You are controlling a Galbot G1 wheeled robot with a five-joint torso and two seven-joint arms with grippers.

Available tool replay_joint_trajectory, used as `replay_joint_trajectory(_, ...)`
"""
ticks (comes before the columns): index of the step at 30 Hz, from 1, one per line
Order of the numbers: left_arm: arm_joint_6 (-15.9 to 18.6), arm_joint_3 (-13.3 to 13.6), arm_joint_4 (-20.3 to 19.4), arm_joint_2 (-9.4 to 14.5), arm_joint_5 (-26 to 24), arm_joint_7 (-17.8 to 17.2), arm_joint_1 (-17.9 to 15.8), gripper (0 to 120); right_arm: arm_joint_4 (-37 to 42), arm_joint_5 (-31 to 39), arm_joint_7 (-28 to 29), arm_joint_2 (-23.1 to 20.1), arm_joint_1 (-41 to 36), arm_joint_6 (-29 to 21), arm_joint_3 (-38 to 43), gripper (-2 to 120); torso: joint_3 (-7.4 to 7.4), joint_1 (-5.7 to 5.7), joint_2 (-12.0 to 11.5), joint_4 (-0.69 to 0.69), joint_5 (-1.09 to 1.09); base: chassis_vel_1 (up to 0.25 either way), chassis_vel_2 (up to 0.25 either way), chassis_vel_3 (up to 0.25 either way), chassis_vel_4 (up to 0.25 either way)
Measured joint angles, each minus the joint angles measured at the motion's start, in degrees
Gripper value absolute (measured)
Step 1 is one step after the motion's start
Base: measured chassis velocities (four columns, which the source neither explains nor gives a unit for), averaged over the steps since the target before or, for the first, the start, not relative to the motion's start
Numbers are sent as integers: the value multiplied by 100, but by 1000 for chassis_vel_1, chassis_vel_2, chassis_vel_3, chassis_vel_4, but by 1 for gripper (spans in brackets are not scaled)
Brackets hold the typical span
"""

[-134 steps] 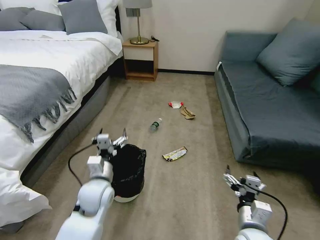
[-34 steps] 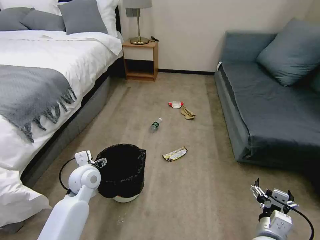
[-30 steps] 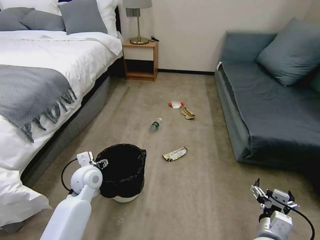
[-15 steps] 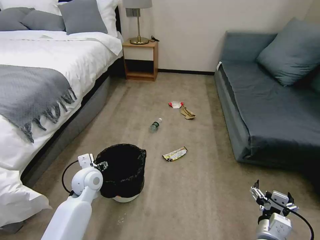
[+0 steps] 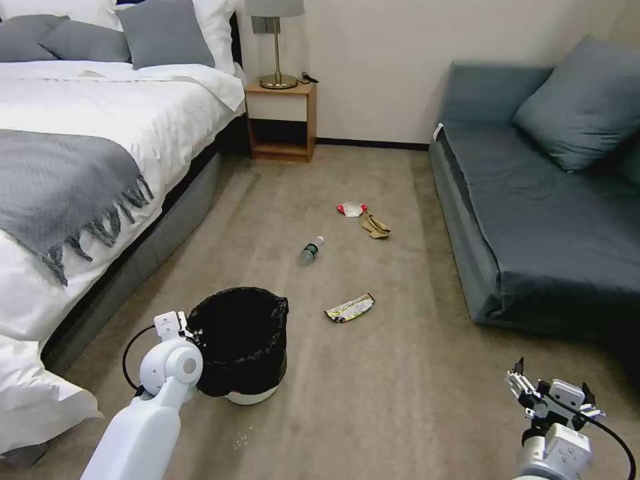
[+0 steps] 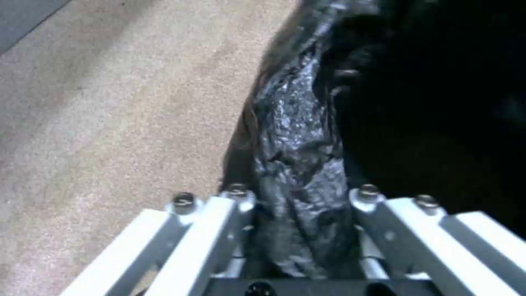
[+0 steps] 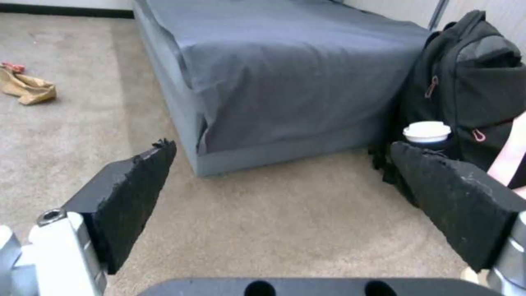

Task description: Pick up the trash bin, then pick up the garbage on the floor and place it into the trash bin.

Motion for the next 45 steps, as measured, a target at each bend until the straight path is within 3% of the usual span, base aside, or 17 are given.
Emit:
replay_joint_trajectory(3,-53,-16,-38,11,25,15,18,7,-5,-2,0,8,2,-7,-16,100,0,0,0,0,-1,0,0,0,0)
replay_joint_trajectory(15,-203,-72,-118,38,322,193,114,6,6,28,39,8,12,-122,-83,100,0,0,0,0,-1,0,0,0,0)
replay_joint_trajectory(19,-402,-126,-121,112,1028,412,218,6,52,235,302,29,90,-602,-136,100,0,0,0,0,0,0,0,0,0)
replay_joint_trajectory(25,-471,-218,-170,176,1218,469,321,6,64,373,327,26,128,-700,-170,100,0,0,0,0,-1,0,0,0,0)
replay_joint_trajectory(28,-556,-303,-532,198,1720,593,561,3,118,552,284,16,131,-711,-218,100,0,0,0,1,1,0,0,0,0)
replay_joint_trajectory(32,-629,-328,-680,197,2041,654,684,3,117,566,245,17,145,-703,-235,100,0,0,0,2,0,0,0,0,0)
replay_joint_trajectory(34,-1000,-408,-819,161,2986,942,896,3,112,602,187,15,154,-688,-282,100,0,0,0,1,0,0,0,0,0)
replay_joint_trajectory(35,-1000,-408,-819,161,2986,942,896,3,112,602,187,15,154,-688,-282,100,0,0,0,1,0,0,0,0,0)
replay_joint_trajectory(37,-1237,-476,-897,137,3543,1058,1041,3,98,612,160,17,154,-688,-303,100,0,0,0,0,0,0,0,0,0)
replay_joint_trajectory(45,-1582,-622,-1240,33,4116,1117,1494,3,-74,571,-16,20,170,-492,-360,100,0,0,0,0,0,0,0,0,0)
